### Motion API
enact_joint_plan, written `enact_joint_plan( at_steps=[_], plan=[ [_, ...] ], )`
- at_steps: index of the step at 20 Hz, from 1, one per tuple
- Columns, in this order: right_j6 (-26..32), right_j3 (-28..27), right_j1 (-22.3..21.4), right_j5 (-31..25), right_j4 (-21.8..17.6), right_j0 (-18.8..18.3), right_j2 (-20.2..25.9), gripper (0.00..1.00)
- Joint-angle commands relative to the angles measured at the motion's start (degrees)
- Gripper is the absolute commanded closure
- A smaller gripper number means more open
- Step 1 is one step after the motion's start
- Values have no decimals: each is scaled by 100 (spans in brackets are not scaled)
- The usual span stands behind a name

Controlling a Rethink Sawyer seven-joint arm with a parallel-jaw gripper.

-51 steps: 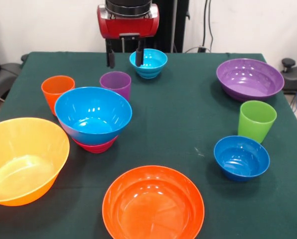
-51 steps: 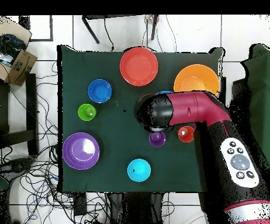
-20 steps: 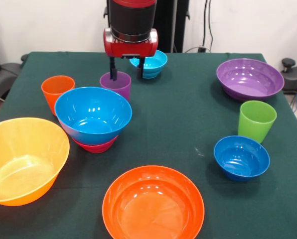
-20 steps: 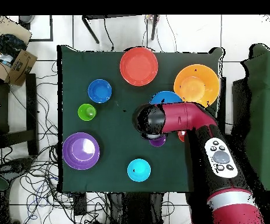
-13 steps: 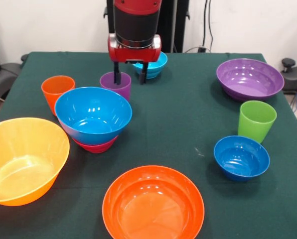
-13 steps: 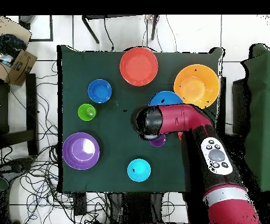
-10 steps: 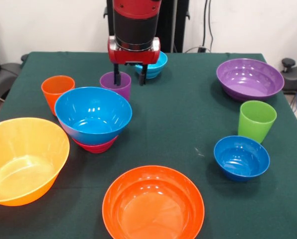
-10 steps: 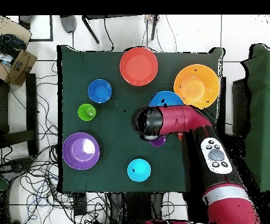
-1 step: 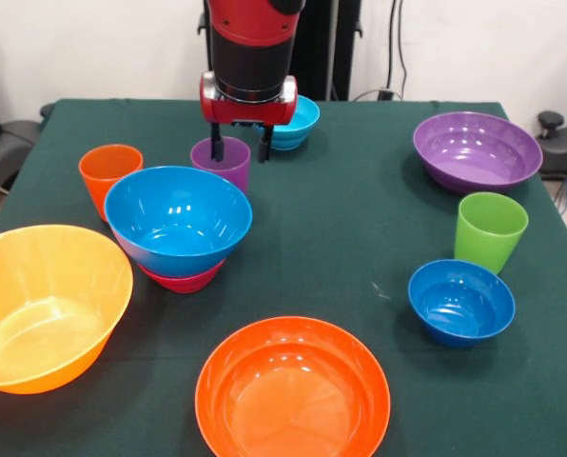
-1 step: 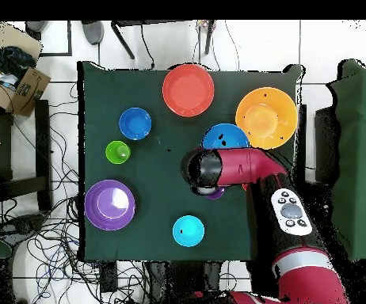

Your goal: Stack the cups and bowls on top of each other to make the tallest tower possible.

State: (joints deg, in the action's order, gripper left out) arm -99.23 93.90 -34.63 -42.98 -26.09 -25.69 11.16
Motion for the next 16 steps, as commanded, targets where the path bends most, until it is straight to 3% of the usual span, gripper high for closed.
enact_joint_plan(
  at_steps=[1, 8, 16],
  plan=[
    [-544, 198, 169, -342, 116, 228, -99, 0],
    [-343, 354, 223, -342, 350, 100, 55, 0],
    [-344, 516, 160, -133, 355, 117, -14, 0]
  ],
)
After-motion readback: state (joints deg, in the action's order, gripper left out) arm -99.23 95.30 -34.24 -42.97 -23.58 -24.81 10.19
